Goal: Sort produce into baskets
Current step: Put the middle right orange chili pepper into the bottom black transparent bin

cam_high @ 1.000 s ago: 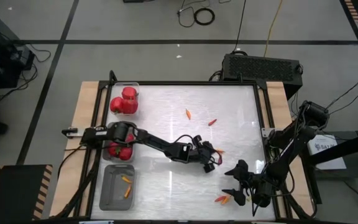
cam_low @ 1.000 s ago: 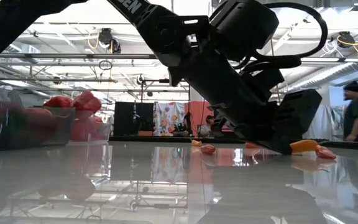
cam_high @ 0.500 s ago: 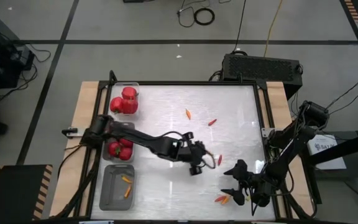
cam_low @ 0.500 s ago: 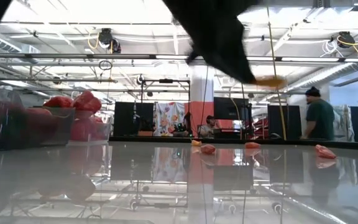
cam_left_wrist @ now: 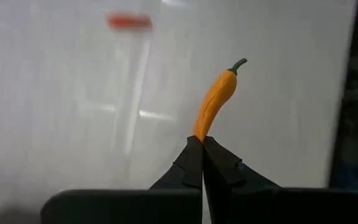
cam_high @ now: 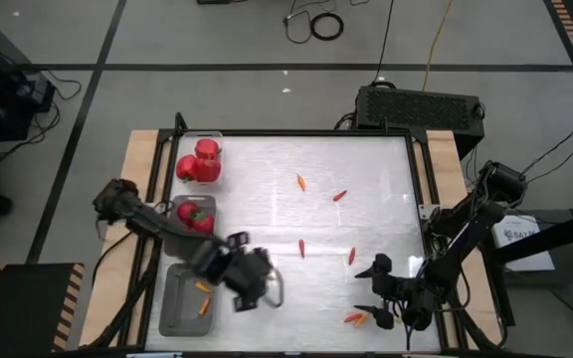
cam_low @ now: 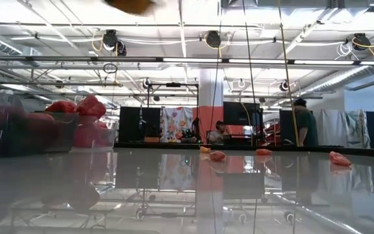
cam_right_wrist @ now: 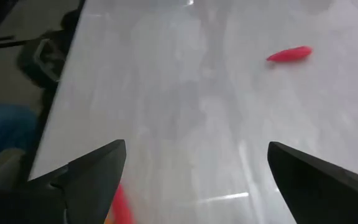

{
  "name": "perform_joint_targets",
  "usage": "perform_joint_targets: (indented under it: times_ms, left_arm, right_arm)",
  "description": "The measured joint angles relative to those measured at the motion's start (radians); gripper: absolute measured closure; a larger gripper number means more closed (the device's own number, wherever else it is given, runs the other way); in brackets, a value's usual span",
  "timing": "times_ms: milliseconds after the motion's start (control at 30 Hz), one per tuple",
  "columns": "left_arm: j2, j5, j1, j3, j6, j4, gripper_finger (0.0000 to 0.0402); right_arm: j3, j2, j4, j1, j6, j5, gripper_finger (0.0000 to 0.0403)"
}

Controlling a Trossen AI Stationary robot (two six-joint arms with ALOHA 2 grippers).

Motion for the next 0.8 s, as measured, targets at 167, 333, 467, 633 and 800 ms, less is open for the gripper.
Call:
perform_joint_targets:
  times_ms: [167,333,467,633,800]
  left_arm:
    - [-0.017,0.031,-0.141,0.0,-0.258,-0.23,0.04]
    - [-0.017,0.073,-0.258,0.0,-0.425,-0.393,0.04]
    - [-0.016,0.087,-0.329,0.0,-0.426,-0.409,0.04]
    - [-0.016,0.101,-0.373,-0.043,-0.482,-0.41,0.04]
    - [-0.016,0.223,-0.391,-0.137,-0.538,-0.385,0.04]
  right_arm:
    - [0.0,0.003,0.049,-0.039,-0.077,0.003,0.0019]
    - [0.0,0.004,0.105,-0.07,-0.1,0.003,0.0019]
    - [0.0,0.008,0.175,-0.088,-0.1,0.004,0.0019]
    - [0.0,0.01,0.224,-0.098,-0.112,0.003,0.0019]
    - [0.0,0.01,0.251,-0.097,-0.166,0.003,0.0019]
